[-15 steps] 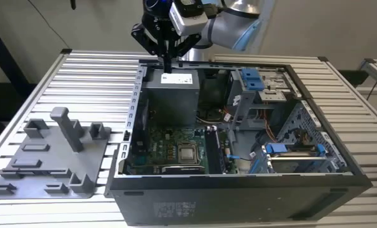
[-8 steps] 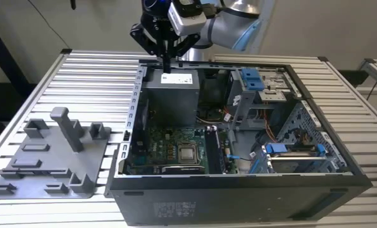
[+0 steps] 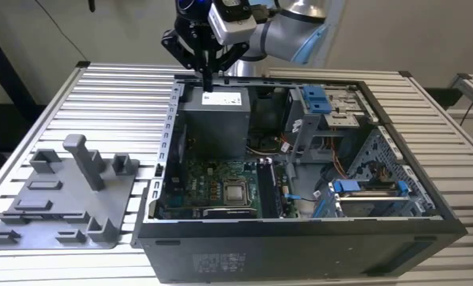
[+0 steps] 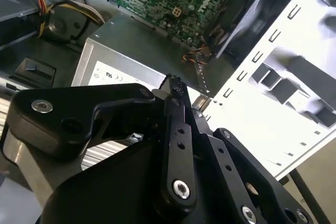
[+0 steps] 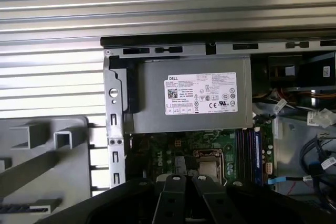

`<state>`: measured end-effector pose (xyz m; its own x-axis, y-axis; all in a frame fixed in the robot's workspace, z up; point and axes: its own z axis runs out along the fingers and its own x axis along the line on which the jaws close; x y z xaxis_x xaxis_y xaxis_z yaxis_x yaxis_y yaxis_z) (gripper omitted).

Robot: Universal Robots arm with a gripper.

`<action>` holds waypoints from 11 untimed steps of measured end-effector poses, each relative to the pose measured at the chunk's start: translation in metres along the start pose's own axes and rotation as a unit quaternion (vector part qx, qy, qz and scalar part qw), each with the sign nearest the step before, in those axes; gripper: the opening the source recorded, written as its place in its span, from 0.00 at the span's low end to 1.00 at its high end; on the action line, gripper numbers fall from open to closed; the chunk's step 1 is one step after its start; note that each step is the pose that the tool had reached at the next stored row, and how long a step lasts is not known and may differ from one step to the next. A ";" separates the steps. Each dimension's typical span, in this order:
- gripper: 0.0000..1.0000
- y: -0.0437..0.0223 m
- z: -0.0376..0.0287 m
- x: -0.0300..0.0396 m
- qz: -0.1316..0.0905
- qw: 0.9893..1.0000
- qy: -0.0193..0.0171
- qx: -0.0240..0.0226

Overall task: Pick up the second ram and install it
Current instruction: 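Reach for the second ram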

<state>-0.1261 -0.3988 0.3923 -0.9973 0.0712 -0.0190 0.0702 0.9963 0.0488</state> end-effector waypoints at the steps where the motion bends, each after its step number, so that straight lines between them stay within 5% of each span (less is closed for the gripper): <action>1: 0.11 0.0000 0.0000 0.0004 0.000 1.000 0.000 0.000; 11: 0.11 -0.0003 0.0000 0.0037 0.000 1.000 0.000 0.000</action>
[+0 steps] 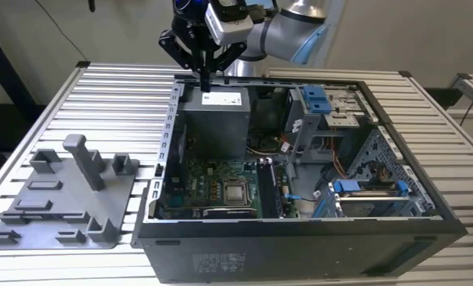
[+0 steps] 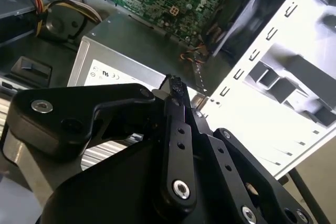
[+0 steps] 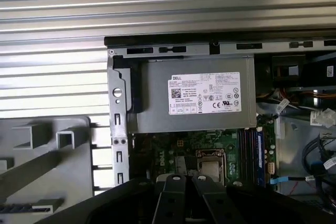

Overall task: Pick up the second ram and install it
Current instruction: 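Reach for the second ram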

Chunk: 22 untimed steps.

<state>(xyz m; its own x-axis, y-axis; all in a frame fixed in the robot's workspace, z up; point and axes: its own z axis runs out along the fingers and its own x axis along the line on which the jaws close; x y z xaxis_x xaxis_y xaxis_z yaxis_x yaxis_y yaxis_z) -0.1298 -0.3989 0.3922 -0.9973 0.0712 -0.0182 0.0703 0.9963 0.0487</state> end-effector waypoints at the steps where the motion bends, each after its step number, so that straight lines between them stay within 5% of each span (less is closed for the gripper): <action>1: 0.11 -0.0001 0.0000 0.0005 0.000 1.000 0.000 0.000; 11: 0.11 -0.0012 -0.0002 0.0114 0.000 1.000 0.000 0.000; 22: 0.11 -0.0078 -0.0003 0.0313 0.000 1.000 0.000 0.000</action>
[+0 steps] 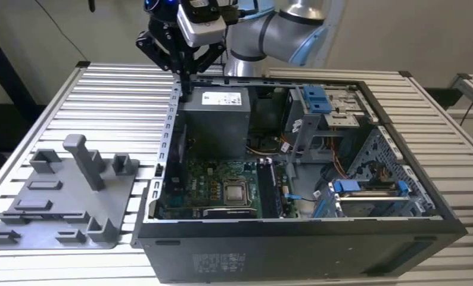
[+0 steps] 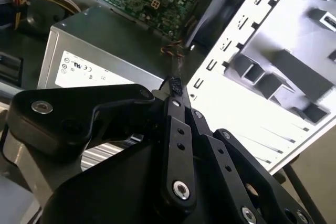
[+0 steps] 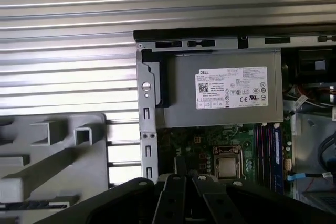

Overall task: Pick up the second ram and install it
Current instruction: 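Reach for the second ram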

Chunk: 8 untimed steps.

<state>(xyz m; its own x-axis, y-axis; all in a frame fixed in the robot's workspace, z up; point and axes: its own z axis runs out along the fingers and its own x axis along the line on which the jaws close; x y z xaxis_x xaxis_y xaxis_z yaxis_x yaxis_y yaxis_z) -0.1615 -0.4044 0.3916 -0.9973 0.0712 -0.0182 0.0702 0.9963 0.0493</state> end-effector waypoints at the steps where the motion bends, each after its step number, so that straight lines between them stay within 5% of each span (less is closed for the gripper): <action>1: 0.11 -0.0011 0.0000 0.0021 0.000 1.000 0.000 0.000; 8: 0.11 -0.0082 -0.0002 0.0138 0.000 1.000 0.000 0.000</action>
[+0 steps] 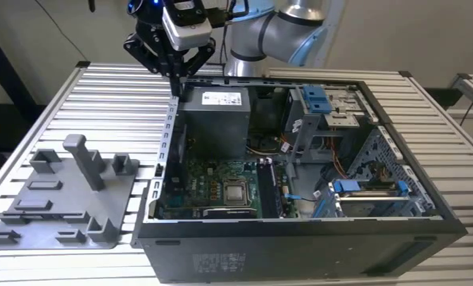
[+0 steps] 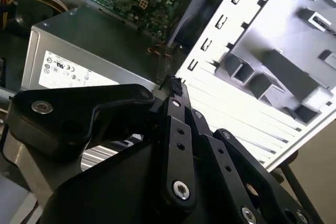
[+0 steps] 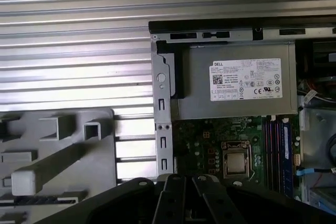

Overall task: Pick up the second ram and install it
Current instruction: 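Reach for the second ram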

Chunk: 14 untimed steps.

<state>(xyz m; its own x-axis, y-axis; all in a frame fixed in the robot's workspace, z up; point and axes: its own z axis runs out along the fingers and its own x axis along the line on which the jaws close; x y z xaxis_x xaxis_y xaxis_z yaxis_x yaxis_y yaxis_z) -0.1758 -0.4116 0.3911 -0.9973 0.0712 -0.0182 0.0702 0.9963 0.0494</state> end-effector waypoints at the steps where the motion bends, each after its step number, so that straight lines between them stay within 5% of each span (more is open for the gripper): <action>1: 0.11 -0.0006 0.0001 0.0010 0.000 1.000 0.000 0.000; 14: 0.11 -0.0063 0.0012 0.0238 0.000 1.000 0.000 0.000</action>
<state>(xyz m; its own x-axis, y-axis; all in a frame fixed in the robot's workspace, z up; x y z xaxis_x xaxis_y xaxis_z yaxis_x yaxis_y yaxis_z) -0.2000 -0.4161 0.3892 -0.9973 0.0712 -0.0182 0.0702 0.9963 0.0494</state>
